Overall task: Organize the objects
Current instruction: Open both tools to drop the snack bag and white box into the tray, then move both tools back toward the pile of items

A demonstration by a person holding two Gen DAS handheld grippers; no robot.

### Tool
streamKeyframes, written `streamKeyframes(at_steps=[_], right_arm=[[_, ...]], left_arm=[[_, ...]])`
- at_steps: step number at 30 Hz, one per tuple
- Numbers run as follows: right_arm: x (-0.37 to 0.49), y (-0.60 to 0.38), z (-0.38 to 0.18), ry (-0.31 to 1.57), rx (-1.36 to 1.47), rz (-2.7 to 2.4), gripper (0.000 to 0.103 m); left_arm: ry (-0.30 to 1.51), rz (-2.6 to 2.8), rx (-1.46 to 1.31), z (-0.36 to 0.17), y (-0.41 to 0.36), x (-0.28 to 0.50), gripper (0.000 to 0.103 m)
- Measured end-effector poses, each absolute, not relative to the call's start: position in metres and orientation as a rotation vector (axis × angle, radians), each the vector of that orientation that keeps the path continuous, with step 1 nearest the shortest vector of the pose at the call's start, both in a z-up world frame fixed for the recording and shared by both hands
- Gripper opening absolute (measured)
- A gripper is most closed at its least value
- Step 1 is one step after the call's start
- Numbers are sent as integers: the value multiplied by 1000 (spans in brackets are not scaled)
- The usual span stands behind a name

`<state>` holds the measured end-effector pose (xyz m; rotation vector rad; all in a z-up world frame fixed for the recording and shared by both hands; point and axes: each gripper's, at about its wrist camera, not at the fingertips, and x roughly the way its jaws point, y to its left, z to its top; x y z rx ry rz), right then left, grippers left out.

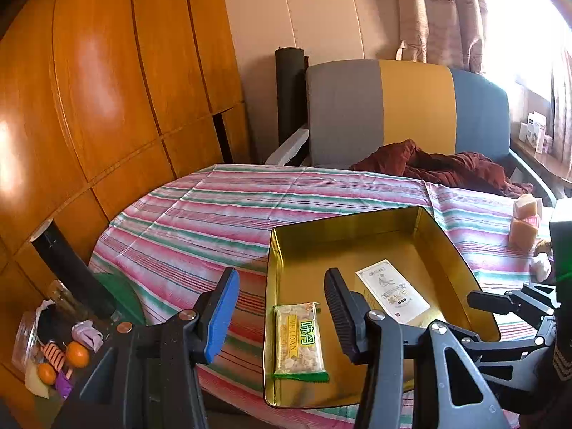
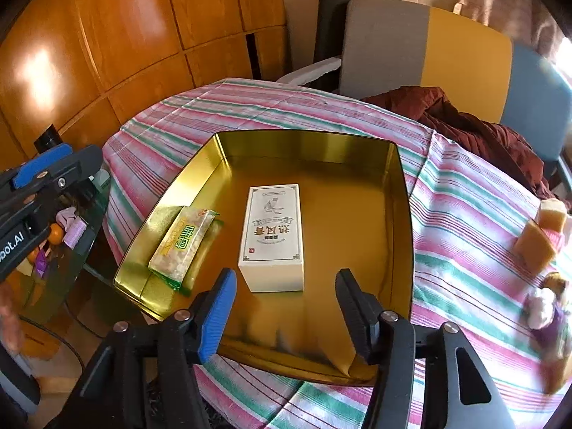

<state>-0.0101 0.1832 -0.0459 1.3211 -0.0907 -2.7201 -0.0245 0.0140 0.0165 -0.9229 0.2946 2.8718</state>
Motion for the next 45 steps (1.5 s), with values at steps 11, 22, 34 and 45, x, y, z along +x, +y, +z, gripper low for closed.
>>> streamKeyframes(at_steps=[11,22,34,45], right_arm=[[-2,202,-42,-155,1291,-2776,64],[5,229,-42,-215,1279,-2835,66],[27,309,-54,-370,1370,-2970,75],[66,419,-57,-563,1481,-3129,81]], left_arm=[[368,2845,-894,20,31,-16,50],[434,2794,-879,19,54,-11,50],[363,2562,-936,7,94,-17,50],[400,2332,-977,-6,163,-19,50]])
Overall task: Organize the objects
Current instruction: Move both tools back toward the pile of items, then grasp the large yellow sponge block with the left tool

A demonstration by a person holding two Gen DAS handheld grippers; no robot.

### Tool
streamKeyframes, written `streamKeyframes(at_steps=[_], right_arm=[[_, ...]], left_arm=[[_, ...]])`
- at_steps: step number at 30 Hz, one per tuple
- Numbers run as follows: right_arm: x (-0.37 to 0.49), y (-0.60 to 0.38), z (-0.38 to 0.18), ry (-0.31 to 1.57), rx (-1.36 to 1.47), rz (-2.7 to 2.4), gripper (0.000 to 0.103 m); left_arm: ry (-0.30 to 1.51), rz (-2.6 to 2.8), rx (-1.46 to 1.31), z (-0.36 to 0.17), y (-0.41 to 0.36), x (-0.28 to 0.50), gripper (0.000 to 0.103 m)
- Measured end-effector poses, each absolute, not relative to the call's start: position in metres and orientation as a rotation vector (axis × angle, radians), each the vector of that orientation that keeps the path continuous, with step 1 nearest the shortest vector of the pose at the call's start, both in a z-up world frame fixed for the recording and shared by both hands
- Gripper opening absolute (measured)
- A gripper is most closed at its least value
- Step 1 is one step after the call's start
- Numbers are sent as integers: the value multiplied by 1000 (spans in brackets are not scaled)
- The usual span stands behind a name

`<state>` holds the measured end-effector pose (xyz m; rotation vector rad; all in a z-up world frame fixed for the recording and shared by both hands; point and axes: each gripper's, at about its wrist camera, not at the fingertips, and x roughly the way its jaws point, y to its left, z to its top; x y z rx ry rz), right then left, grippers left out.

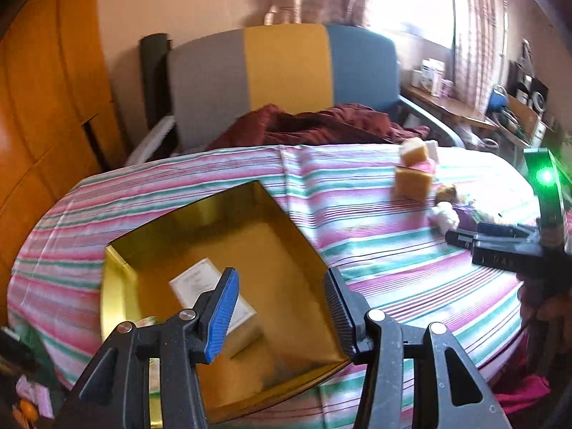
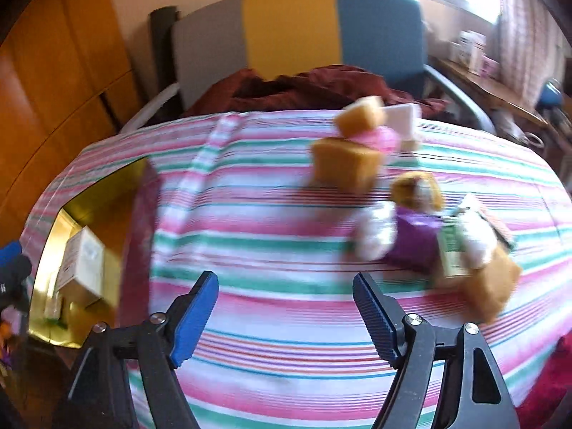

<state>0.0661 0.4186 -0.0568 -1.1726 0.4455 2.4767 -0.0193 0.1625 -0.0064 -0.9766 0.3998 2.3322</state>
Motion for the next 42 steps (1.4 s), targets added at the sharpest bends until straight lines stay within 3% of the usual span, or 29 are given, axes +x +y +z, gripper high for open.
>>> streamKeyframes(at_steps=[8,19,24,42], right_arm=[[67,489,-33,475,-1071,2412,83],[58,552,-26,551,-1015,2375,83],[59,575,-27,618,-980,2382,89],[15,627,-47,1008,-964,2486,93]], left_arm=[[416,2236,-974,-8,215,-36,51],[437,2014,-980,-24,325,-67,82],[444,1913,-966,-38,373,-75,86],[445,1758,-1045,-95,470,-120,93]])
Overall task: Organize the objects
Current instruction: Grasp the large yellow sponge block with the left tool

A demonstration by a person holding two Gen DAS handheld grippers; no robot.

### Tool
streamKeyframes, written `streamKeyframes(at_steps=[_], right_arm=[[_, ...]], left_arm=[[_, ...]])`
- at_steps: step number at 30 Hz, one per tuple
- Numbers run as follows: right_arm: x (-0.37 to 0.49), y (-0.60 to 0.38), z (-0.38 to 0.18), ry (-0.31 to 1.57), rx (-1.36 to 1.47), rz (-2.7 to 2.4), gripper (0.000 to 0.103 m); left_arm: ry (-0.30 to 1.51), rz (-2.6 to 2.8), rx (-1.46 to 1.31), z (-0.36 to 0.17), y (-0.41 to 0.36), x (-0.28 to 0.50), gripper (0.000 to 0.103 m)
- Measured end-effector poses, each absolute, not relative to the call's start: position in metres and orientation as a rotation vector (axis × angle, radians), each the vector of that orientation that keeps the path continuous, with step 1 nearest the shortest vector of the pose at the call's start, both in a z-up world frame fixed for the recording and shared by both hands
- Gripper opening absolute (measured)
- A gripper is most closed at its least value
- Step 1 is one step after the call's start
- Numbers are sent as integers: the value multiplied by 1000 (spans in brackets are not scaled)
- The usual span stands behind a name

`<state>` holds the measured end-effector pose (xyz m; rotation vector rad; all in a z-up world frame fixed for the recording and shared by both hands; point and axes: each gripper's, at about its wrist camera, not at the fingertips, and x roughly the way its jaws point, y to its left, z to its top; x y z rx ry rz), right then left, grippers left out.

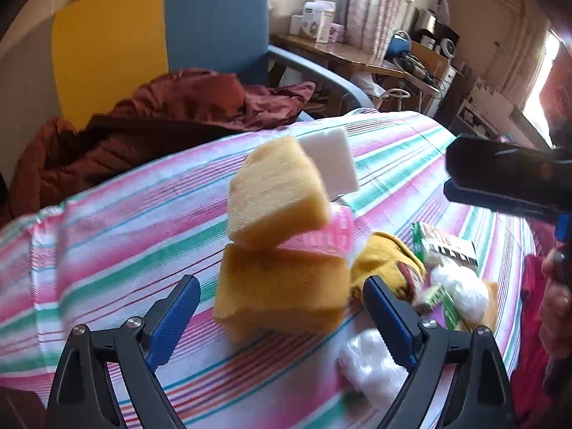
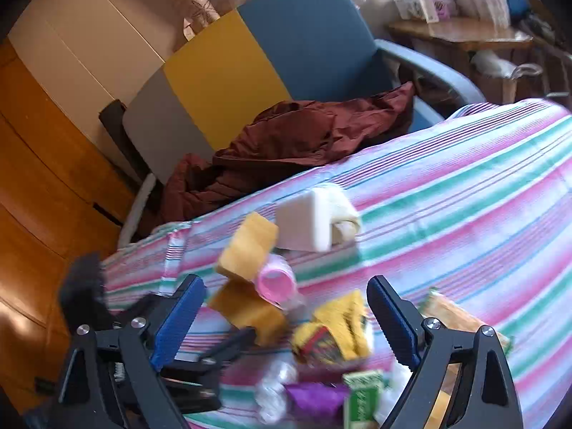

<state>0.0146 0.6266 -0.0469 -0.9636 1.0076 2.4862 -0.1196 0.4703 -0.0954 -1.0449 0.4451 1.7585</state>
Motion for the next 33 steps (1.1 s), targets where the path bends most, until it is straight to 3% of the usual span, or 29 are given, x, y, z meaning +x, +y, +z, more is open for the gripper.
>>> streamKeyframes(at_steps=[2,3,4,13,24,25,27,29,33], right_arm=[[3,630,-55,1069,-985,2489,94],[-4,632,-60,1100,-1004,2484,94],[-11,634,-66,1134,-1023,2473,94],[-58,617,-113,1395,-1182,2400,94],[-58,538,-98,1201,-1427,2585,100],[-58,532,-99,1110,-1454,2560,99],[-60,526,-104,944,-1487,2490,80],[-54,535,-111,958,-1455,2417,74],[-30,551,-109,1059,-1346,2363,75]], left_arm=[[419,1749,-1076,-101,468,-124,87],[376,1718,-1097,-104,463,-127,75],[342,1702,-1112,-104,459,-128,73],[280,1755,-1180,-99,400,-115,68],[323,1815,-1164,-86,349,-78,66],[323,1813,-1164,-85,347,-75,65],[324,1814,-1163,-81,340,-67,65],[312,1811,-1164,-75,332,-58,64],[304,1799,-1160,-69,313,-38,64]])
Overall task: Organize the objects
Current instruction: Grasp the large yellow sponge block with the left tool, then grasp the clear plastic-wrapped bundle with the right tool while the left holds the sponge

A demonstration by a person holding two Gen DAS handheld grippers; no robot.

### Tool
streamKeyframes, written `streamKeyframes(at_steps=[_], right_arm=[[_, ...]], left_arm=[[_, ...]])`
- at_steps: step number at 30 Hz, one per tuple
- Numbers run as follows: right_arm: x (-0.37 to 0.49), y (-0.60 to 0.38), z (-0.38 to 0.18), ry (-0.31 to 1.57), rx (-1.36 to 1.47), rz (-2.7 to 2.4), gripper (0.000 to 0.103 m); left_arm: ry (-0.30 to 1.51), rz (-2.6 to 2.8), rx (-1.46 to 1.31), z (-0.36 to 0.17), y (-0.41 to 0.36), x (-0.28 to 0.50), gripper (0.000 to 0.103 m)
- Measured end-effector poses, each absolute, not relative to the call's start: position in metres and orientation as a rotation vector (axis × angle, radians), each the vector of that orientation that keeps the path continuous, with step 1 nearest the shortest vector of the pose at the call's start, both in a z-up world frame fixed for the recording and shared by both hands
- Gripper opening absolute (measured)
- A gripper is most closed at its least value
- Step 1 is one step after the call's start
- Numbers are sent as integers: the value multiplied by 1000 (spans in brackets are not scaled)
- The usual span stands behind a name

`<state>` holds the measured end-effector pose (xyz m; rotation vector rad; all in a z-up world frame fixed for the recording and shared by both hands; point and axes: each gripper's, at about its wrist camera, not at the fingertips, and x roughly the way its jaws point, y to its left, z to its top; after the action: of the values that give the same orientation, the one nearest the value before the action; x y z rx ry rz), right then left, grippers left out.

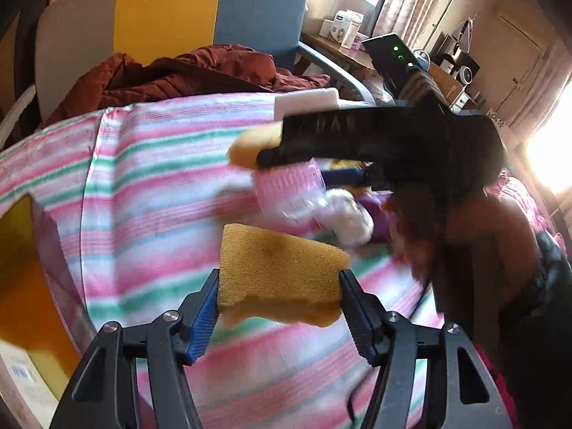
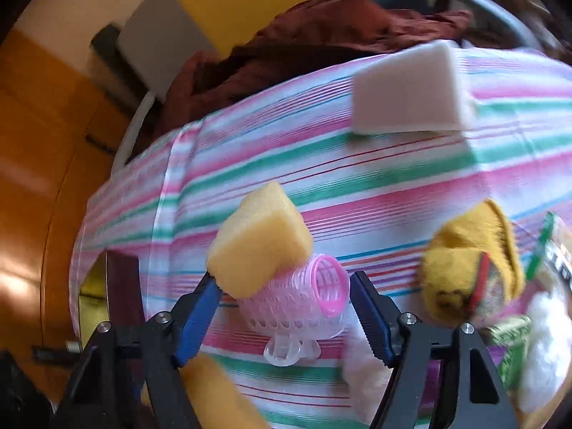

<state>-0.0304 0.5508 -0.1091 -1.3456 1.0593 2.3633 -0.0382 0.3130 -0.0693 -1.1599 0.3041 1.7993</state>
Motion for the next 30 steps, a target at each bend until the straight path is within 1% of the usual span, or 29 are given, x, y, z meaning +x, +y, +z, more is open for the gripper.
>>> streamKeyframes(at_steps=[5,9,13,17,20,22,25,28,30], right_arm=[[-2,556,-99,1144,-1280,2354,74],[6,547,-96,1207,-1291,2389,75],[10,534,-96,1202,-1313,2388,76],[21,527,-97,1255,-1351,2369,87],[31,523,-94,1242,-1333,2373,87],[41,522,-87,1201,-1309,2381,87],[56,522,-81,1091,-1285,2379,87],[62,521,-85,963,-1301,2351,87],[61,518,-94,888,-1350,2334,82]], left_arm=[[280,1798,-1146,-62,295,-21,64],[247,1809,-1125,-53,282,-15,64],[233,1829,-1101,-43,269,-8,64],[225,1841,-1076,-36,256,0,64],[210,1850,-1059,-32,244,4,64],[194,1854,-1055,-30,238,4,64],[161,1863,-1050,-27,224,5,64],[132,1874,-1049,-25,212,6,64],[113,1882,-1051,-25,204,4,65]])
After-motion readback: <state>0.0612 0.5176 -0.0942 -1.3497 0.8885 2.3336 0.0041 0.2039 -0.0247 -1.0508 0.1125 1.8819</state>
